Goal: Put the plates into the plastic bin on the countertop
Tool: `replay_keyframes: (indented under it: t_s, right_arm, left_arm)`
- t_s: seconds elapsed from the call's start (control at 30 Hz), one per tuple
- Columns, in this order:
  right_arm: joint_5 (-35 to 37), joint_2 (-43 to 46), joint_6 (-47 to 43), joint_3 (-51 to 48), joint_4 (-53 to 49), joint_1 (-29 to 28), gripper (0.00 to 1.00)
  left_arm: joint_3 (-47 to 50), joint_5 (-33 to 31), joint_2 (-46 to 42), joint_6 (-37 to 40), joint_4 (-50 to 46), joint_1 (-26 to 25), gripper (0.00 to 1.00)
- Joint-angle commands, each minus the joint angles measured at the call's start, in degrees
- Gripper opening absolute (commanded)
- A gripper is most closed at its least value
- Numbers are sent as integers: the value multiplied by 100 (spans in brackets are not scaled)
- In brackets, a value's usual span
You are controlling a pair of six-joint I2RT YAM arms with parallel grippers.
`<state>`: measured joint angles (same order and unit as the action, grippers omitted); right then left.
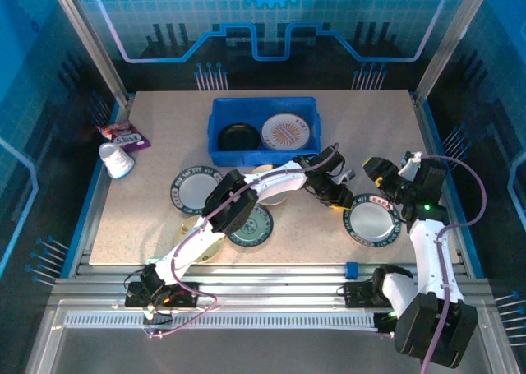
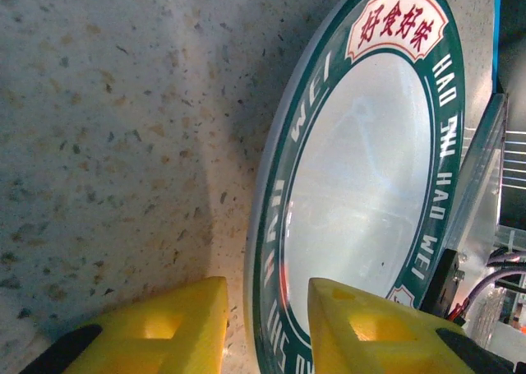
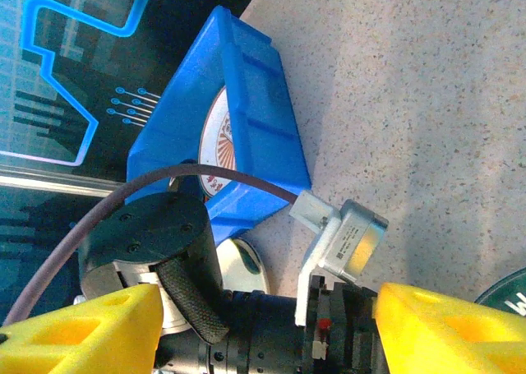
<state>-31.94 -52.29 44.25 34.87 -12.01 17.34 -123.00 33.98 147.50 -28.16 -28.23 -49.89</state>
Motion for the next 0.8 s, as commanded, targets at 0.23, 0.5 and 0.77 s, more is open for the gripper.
replay_keyframes:
  t_s: [0.23, 0.5, 0.77]
  right_arm:
    - [-217, -62, 197, -34, 311, 137, 70]
    - [-306, -145, 276, 41, 406, 154, 69]
    - [-229, -184, -40, 507, -36, 139, 68]
  left_arm:
    - [-558, 320, 367, 5, -306, -48, 22]
    - [-19, 267, -36, -200, 196, 76, 0]
    - [2016, -35, -1801, -890, 1585, 548, 0]
